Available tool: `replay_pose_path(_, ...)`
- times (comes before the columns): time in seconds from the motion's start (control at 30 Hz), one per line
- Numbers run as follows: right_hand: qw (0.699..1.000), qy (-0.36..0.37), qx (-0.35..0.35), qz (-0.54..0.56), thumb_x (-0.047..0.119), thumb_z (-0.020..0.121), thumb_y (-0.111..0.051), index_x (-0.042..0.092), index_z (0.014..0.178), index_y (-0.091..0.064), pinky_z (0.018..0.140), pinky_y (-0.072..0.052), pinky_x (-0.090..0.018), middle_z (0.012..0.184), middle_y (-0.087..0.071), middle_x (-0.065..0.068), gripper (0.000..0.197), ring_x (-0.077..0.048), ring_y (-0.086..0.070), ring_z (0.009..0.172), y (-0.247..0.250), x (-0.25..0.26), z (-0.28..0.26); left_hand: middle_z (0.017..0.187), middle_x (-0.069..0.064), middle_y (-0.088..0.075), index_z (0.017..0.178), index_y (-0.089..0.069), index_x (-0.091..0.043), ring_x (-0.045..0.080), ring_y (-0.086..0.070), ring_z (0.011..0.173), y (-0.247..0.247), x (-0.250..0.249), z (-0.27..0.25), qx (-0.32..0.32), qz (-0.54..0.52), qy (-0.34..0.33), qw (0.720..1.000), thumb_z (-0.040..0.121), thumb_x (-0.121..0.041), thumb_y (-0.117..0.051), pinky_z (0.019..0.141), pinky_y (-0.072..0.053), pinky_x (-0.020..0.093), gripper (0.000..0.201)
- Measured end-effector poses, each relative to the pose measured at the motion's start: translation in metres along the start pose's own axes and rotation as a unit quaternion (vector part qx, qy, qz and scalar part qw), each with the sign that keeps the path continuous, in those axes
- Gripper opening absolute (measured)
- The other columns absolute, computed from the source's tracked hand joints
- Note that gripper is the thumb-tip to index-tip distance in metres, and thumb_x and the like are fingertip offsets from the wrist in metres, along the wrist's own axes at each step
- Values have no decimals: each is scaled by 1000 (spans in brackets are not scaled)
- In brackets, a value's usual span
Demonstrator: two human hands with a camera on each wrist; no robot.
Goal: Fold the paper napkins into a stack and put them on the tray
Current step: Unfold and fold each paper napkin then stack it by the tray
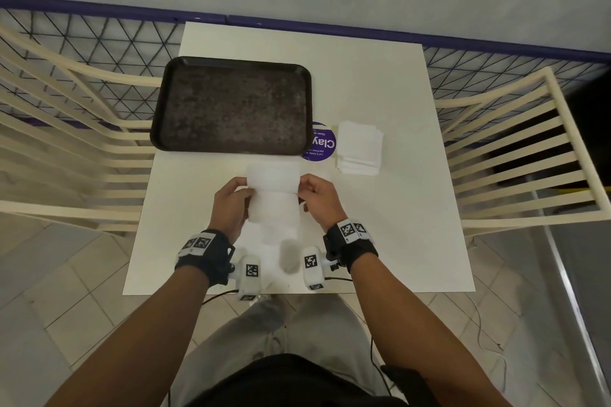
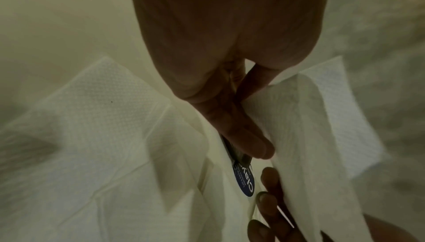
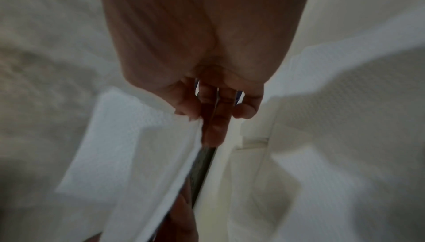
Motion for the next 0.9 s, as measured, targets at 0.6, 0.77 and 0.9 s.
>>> replay_pose_path(0.6, 978, 83, 14, -192, 45, 83, -74, 33, 86, -73, 86, -56, -44, 86, -72, 16, 12, -5, -66, 83, -20, 11, 11, 94, -6, -80, 99, -76, -22, 12, -75, 90, 0, -1, 2, 31, 229, -156, 960, 96, -22, -74, 84, -57, 31, 3)
replay_pose_path(0.77, 983, 53, 7, -177, 33, 88, -74, 31, 83, -71, 83, -56, -36, 78, -67, 15, 5, -9, -62, 77, -10, 6, 16, 97, -15, -74, 95, -70, -24, -4, -67, 86, 1, -7, 0, -30, 245, -195, 949, 100, -18, -67, 76, -47, 10, 8)
replay_pose_path(0.9, 993, 33, 4, -114, 20, 91, -73, 15, 90, -75, 73, -53, -26, 77, -69, 3, 6, -11, -63, 68, 3, 3, 16, 95, -7, -72, 99, -64, -28, 8, -64, 79, -2, -6, 1, -32, 260, -226, 938, 104, -22, -58, 69, -51, 20, 10)
Point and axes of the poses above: each hand's wrist, its own z-axis towards the middle knuckle, its own y-axis out of the back of the hand, x = y × z, the point moved 3 cm from there along z, towards the middle knuckle
